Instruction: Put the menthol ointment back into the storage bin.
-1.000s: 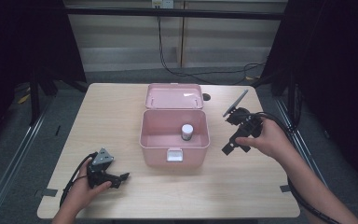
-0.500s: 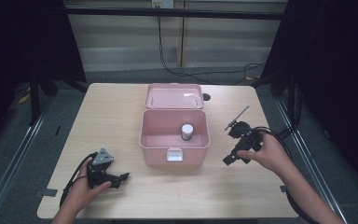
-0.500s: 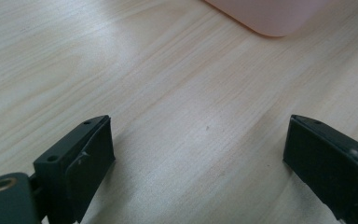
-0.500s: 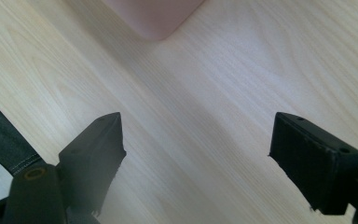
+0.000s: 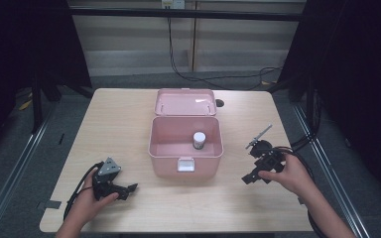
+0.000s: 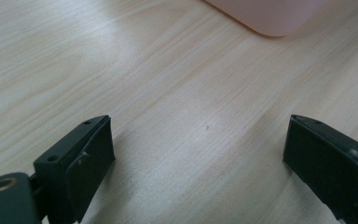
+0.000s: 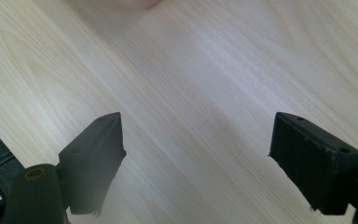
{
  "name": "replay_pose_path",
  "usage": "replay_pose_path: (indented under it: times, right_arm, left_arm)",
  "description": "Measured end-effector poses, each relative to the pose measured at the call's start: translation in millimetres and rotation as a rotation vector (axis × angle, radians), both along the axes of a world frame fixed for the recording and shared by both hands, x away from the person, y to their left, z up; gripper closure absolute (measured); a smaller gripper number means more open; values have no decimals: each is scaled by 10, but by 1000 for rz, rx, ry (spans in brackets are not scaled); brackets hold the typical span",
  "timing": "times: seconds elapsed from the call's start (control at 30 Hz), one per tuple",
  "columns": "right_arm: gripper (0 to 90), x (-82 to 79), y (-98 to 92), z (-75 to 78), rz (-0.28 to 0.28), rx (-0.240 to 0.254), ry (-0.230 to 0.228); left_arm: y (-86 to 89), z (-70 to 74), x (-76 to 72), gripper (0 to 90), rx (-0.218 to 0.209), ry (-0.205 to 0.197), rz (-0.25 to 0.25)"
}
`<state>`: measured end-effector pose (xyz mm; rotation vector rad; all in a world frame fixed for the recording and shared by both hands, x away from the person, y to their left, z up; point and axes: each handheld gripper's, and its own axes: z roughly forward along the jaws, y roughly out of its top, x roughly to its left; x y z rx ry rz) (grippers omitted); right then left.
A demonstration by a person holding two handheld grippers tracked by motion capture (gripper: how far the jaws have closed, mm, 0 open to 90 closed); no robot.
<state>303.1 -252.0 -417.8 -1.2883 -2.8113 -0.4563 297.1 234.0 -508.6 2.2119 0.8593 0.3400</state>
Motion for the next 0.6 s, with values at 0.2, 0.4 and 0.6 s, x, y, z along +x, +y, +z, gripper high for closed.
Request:
replay_pose_path:
  times: [0.2,0.4,0.6]
  right_arm:
    - [172,-55,-76,-167,-5,36,-3]
    - [172,-143,-154,-306,-6,51,-20]
    - [172,-202,-253,-455,-26,88,-24]
  left_arm:
    - [1,0,-2,80,0,1,1]
    - [0,-1,-2,80,-1,0,0]
    - [1,0,-1,80,-1,2,0]
